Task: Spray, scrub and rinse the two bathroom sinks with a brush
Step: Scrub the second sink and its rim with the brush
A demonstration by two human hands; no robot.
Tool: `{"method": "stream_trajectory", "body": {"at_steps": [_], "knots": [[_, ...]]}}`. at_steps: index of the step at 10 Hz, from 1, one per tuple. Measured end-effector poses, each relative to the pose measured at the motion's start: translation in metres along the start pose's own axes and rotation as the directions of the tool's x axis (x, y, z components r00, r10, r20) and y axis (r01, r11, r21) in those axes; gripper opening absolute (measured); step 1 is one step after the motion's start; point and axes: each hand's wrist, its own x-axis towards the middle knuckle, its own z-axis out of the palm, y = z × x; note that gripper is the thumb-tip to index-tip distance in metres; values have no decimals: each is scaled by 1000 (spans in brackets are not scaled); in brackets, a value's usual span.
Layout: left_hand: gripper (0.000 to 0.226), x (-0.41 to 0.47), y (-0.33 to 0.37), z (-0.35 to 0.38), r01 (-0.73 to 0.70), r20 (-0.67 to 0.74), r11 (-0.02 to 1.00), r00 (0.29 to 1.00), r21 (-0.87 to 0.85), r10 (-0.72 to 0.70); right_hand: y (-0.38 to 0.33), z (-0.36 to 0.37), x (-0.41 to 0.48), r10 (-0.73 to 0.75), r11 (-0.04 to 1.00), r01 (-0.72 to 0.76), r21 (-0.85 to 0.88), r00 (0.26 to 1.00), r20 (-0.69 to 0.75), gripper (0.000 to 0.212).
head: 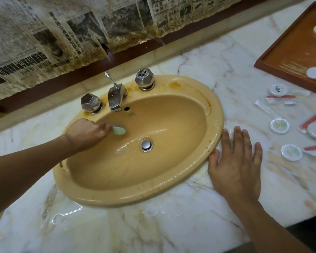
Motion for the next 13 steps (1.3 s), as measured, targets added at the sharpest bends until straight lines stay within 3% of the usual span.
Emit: {"method": "stream_trajectory", "body": {"at_steps": [1, 2, 3, 4, 5, 6, 7, 8, 9, 13], "knots": [[44, -9, 6, 4, -84, 209, 992, 976, 88, 64, 0, -1, 0, -2, 1000, 2, -12, 1000, 3, 66], [35, 0, -6, 4, 103, -59, 992, 993, 77, -98, 0, -1, 0, -5, 1000, 4, -11, 1000, -4, 65], [24, 18, 4, -2, 195, -148, 964, 964, -179, -222, 0, 0, 0, -5, 1000, 5, -4, 1000, -12, 65], [23, 23, 51, 6, 345, 120, 883, 939, -319, -323, 0, 0, -1, -2, 1000, 2, -4, 1000, -15, 65], [29, 2, 86, 8, 370, 253, 756, 928, -541, -273, 0, 0, -1, -7, 1000, 7, -7, 1000, -15, 65], [32, -15, 87, 10, 333, 289, 774, 936, -539, -201, -1, 0, -1, -2, 1000, 2, 4, 1000, -23, 65], [27, -12, 65, 16, 412, 318, 801, 902, -435, -291, 0, 0, -1, -4, 1000, 5, 6, 1000, -28, 64], [27, 9, 62, 19, 511, 308, 725, 859, -462, -410, -1, 1, -1, -3, 1000, 3, 13, 999, -42, 64], [30, 32, 86, 15, 483, 317, 646, 876, -592, -364, 0, 2, -1, -3, 1000, 3, 14, 999, -42, 64], [31, 35, 93, 18, 507, 338, 586, 861, -631, -381, 1, 1, -1, -2, 1000, 2, 0, 1000, -27, 66]]}}
